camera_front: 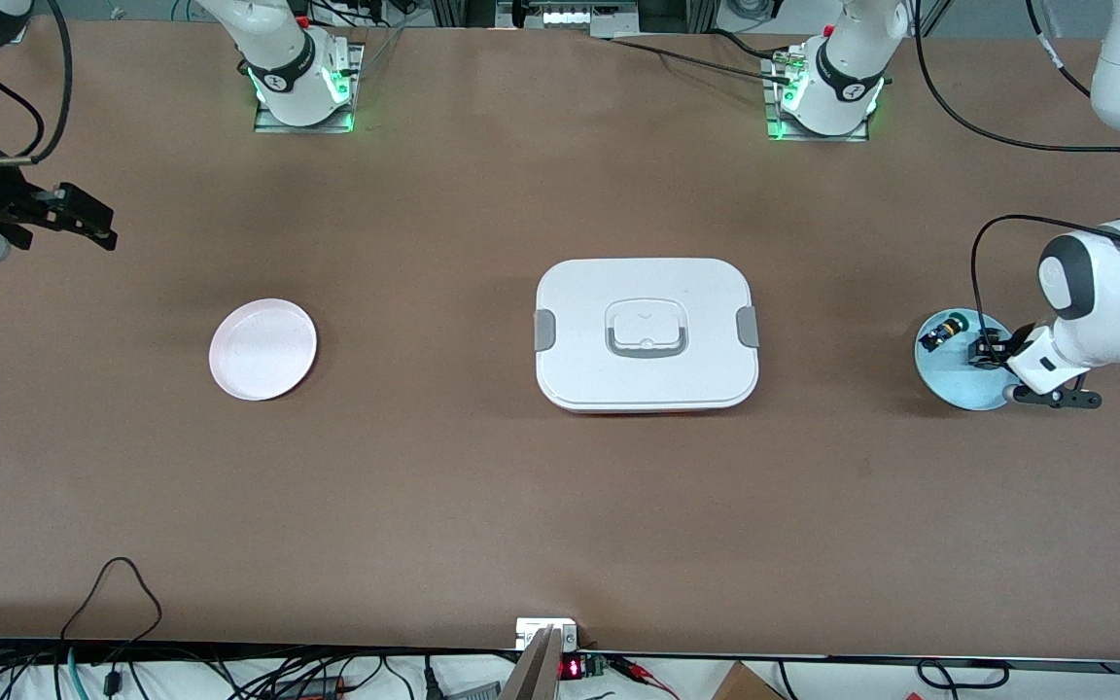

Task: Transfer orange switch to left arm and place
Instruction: 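Lower the switch onto the blue plate and open the left gripper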

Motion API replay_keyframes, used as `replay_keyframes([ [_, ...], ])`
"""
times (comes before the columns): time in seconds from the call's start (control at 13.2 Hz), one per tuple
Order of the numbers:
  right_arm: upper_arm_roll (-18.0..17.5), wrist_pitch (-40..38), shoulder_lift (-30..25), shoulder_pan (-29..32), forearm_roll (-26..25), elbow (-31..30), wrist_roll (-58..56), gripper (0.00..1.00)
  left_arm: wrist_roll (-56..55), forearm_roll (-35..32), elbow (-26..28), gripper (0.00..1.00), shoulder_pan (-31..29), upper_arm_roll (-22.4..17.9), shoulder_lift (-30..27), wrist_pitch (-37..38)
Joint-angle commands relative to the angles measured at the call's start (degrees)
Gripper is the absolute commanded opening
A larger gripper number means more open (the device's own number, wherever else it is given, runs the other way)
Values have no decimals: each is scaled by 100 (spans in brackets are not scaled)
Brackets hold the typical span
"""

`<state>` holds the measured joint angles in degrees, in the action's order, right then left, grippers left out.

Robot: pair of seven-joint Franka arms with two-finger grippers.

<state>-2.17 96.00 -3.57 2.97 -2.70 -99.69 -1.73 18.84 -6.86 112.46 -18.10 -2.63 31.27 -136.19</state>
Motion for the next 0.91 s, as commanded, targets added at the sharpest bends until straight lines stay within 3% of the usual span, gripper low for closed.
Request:
replay_keyframes([
  [0.0, -29, -161, -65, 46, 86, 117, 15, 100, -47, -132, -102, 100, 16, -45, -77, 22],
  [0.3, -65, -169, -56, 19, 50, 170, -20, 100, -38, -88, -84, 100, 43, -36, -884, 206],
  [0.45, -56, -161, -21, 45, 94, 196, -56, 100, -47, -53, -84, 100, 279, 17, -1567, 854],
  [0.61, -65, -169, -21, 28, 94, 213, -73, 100, -178, 462, -101, 100, 490, 43, -2271, 1600],
  [0.83, -82, -169, -21, -7, 94, 327, -38, 100, -625, 712, -268, 100, 903, 43, -2941, 2208],
])
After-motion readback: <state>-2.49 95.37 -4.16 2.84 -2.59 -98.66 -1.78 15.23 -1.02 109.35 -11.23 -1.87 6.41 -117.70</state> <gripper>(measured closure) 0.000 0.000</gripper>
